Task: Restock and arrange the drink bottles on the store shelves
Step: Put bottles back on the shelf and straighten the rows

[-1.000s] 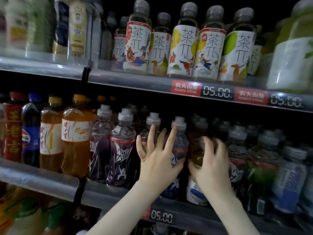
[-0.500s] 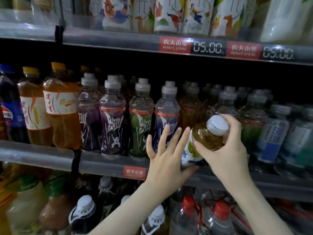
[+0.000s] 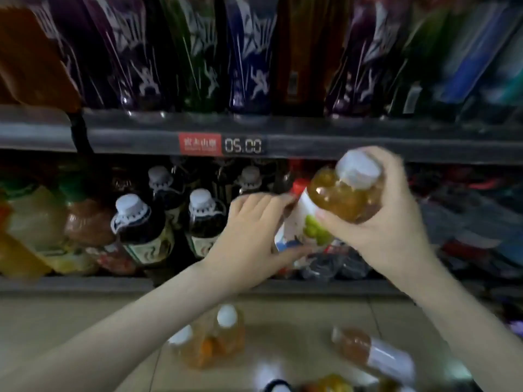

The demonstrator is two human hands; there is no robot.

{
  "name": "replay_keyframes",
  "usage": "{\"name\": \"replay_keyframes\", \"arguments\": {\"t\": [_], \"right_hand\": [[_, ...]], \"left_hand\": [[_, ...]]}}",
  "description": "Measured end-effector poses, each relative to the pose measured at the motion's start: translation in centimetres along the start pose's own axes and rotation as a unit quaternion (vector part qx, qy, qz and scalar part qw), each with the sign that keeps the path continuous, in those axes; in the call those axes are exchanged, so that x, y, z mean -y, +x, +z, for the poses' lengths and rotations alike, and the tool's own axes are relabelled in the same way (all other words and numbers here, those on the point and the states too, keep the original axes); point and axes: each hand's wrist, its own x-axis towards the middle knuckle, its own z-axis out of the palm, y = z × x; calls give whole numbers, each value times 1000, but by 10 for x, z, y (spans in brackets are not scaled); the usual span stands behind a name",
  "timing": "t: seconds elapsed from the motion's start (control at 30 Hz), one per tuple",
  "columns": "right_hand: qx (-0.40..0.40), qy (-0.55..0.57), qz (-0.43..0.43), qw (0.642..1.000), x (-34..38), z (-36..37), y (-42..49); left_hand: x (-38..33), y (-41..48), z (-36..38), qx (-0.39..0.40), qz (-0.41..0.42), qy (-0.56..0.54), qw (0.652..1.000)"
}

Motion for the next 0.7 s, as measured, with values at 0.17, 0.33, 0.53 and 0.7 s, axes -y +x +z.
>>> {"name": "replay_keyframes", "arguments": {"t": [0.17,0.33,0.53,0.7], "right_hand": [[98,-19,154,983,-95,60,-69],[184,-61,211,958,-164,113,-124],[302,-114,266,908,-205,144,-161],[371,-148,263,878,-208,134,-160]], "left_hand": [[55,-108,42,360,-181,75,912],[64,-144,77,479,-273,115,827],[68,-150,91,465,-259,106,840],[66,-148,78,416,-261,76,868]]}}
